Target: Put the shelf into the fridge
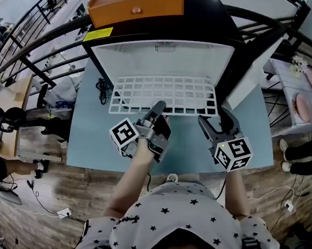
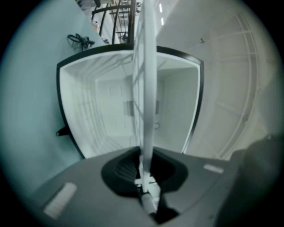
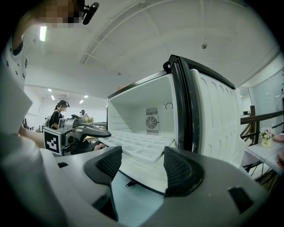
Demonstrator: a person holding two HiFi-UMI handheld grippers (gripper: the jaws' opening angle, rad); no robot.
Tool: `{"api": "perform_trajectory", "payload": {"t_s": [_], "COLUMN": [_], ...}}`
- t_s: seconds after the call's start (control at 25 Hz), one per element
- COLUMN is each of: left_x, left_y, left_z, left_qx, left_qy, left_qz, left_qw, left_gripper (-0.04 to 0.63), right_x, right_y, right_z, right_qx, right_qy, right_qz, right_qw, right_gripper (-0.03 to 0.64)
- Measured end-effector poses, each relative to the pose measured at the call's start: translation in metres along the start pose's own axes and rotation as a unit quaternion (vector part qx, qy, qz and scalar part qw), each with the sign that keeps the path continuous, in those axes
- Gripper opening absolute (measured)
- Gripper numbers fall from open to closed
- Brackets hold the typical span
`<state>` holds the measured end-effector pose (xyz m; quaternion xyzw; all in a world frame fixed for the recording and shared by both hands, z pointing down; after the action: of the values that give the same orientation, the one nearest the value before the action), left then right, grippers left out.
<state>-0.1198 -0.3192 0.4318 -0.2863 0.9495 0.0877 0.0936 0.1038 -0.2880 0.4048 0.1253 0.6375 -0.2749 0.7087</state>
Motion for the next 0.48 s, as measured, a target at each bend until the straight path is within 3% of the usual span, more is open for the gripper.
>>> {"api": "perform_trajectory", "payload": {"t_s": [0.48], "left_x": [-0.003], "left_y": [0.013], "left_z": [0.002], "left_qx": [0.022], "left_qy": [-0.028], "left_qz": [-0.008], "left_qw": [0.9993], "left_gripper": [0.041], "right_x": [-0.003], "right_y": [-0.005], "right_z": [0.008], "right_qx": [-0.007], "right_qy": [0.011], "right_qz": [-0.012], "right_qw": [1.0], "right_gripper": [0.276]}}
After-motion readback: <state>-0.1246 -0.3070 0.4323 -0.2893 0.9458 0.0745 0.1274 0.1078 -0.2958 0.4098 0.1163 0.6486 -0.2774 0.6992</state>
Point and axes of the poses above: the fingertips, and each gripper's own axes: y backward along the fingers, z to its right, x out of its top, the point moved 6 cm from there along y, backward along the fingers, and after that the axes turned 8 degrees about -y, right-handed, at the moved point
